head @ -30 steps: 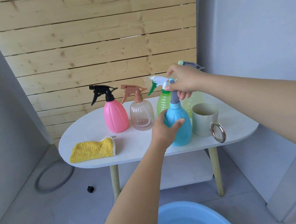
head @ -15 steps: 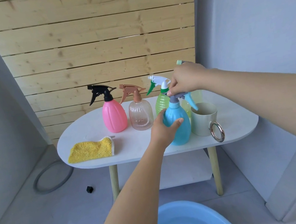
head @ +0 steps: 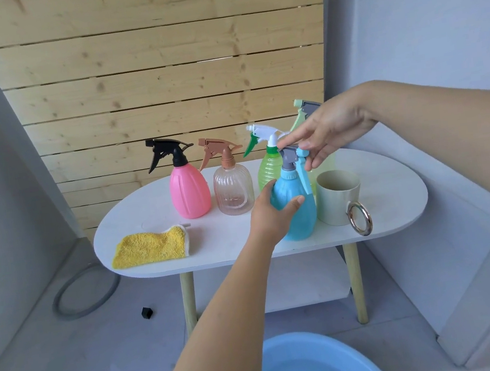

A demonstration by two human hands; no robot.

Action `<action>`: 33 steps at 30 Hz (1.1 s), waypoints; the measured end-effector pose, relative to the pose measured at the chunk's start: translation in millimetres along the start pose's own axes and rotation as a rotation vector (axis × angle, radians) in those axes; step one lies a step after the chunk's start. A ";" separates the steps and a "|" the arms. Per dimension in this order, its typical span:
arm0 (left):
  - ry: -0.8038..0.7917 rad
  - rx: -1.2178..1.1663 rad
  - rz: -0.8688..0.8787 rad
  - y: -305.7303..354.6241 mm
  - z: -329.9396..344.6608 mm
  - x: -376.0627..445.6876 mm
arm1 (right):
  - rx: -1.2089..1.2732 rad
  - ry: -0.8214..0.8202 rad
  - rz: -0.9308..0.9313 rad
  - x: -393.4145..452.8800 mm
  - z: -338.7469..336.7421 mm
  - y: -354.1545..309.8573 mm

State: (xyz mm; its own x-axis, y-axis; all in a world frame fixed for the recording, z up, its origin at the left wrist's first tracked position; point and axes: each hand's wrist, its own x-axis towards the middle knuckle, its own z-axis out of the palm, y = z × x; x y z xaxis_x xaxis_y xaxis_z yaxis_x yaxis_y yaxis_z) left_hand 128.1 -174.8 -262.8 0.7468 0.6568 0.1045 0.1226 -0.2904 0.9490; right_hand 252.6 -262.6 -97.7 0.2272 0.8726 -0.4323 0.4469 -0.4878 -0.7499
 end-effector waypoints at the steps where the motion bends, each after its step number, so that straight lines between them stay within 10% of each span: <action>1: 0.001 0.001 -0.002 0.3 0.0 0.2 | 0.031 -0.020 -0.003 -1.2 -0.7 2.5; 14: -0.018 -0.001 -0.006 -2.7 -1.7 2.3 | -0.604 0.278 -0.141 3.5 4.7 2.6; 33: 0.066 0.026 -0.004 1.9 4.9 -3.4 | -0.804 0.711 -0.262 20.9 39.7 -9.4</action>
State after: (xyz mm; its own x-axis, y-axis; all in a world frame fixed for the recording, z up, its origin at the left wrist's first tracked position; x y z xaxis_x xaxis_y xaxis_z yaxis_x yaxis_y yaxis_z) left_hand 129.0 -181.0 -262.8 0.7018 0.7019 0.1213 0.1429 -0.3056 0.9414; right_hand 218.8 -240.7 -119.5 0.3740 0.8865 0.2725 0.9274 -0.3544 -0.1199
